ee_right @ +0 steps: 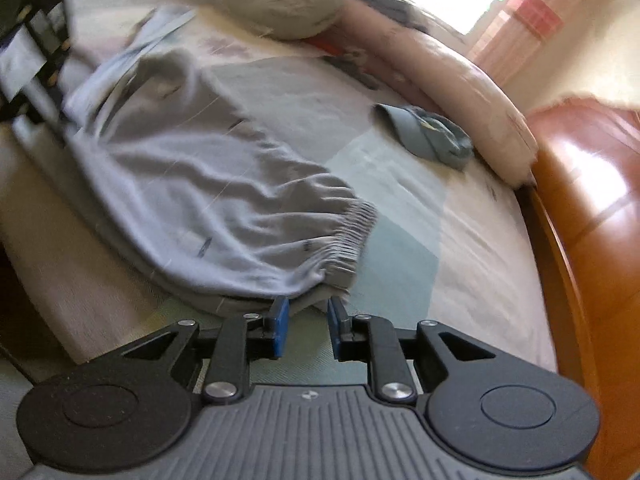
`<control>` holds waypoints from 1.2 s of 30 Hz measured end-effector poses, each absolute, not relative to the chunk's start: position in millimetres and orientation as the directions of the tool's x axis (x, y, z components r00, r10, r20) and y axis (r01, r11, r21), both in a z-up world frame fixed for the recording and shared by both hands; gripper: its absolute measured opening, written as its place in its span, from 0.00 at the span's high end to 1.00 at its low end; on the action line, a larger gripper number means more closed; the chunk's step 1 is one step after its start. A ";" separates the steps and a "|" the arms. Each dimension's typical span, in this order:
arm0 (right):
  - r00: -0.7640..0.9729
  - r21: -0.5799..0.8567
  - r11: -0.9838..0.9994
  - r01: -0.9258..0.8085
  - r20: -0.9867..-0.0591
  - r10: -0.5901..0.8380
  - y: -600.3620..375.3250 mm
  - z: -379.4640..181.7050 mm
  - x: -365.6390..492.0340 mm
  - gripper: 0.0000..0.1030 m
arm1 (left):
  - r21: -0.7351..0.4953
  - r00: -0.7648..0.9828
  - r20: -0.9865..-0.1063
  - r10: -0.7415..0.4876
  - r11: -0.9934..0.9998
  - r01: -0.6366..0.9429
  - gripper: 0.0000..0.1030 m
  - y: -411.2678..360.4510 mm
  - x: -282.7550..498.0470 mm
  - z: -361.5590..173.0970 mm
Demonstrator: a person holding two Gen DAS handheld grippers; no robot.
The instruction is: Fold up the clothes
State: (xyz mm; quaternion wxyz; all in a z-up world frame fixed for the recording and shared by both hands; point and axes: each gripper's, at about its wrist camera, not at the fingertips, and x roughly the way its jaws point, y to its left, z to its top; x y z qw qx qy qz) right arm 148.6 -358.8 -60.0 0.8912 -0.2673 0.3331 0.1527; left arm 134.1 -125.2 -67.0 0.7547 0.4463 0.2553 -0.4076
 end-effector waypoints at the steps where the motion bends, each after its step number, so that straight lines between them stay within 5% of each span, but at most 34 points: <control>1: 0.732 -0.336 0.835 -0.435 -0.672 0.112 -360.8 -54.6 148.9 0.75 | 0.469 0.547 -0.742 -0.387 0.284 0.836 0.89 -122.0 135.8 -63.4; 9: 0.734 -0.082 0.924 -0.374 -0.634 0.241 -333.0 -45.5 166.5 0.64 | 0.405 0.628 -0.681 -0.376 0.521 0.751 0.83 -107.9 174.3 -52.9; 15: 0.693 0.096 0.961 -0.259 -0.675 0.255 -329.7 -81.3 173.1 0.63 | 0.250 0.592 -0.720 -0.362 0.661 0.708 0.83 -104.4 195.3 -77.2; 26: 0.703 0.163 0.966 -0.201 -0.662 0.258 -340.7 -96.3 137.7 0.55 | 0.161 0.608 -0.733 -0.304 0.792 0.589 0.84 -85.1 178.9 -91.2; 31: 0.720 0.178 0.966 -0.189 -0.643 0.260 -340.9 -88.3 139.1 0.55 | 0.146 0.627 -0.699 -0.344 0.790 0.596 0.72 -87.3 176.0 -77.8; 36: 0.763 0.201 0.972 -0.124 -0.607 0.223 -353.1 -76.5 145.6 0.54 | 0.130 0.636 -0.676 -0.371 0.790 0.599 0.70 -95.8 176.5 -74.9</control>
